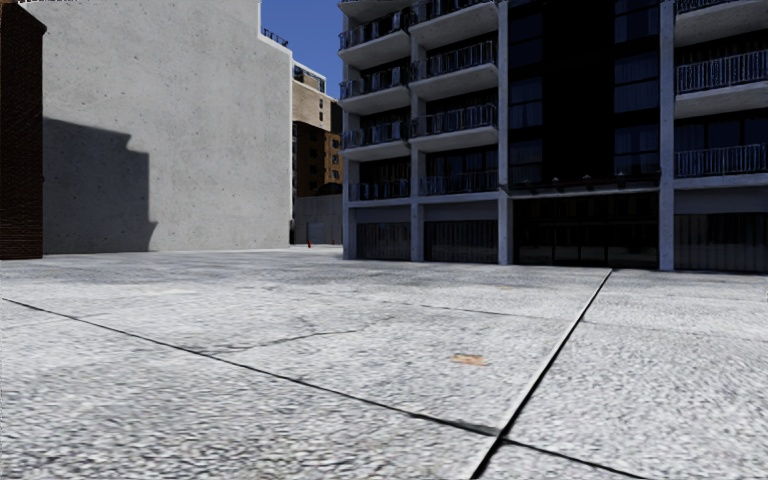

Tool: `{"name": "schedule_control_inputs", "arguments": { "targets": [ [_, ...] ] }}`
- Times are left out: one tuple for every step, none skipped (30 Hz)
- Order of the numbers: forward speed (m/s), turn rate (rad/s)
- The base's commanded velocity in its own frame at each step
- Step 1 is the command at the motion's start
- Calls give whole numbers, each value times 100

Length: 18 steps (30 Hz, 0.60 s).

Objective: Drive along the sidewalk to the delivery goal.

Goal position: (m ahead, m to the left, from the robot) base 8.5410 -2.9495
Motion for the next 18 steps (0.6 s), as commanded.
{"name": "schedule_control_inputs", "arguments": {
  "targets": [
    [200, -34],
    [200, -34],
    [200, -34],
    [200, -34],
    [200, -34],
    [200, -34],
    [200, -34],
    [200, -34],
    [200, -34],
    [200, -34],
    [200, -34],
    [200, -34],
    [200, -34],
    [200, -34],
    [200, -34],
    [200, -34],
    [200, -34],
    [200, -34]
  ]
}}
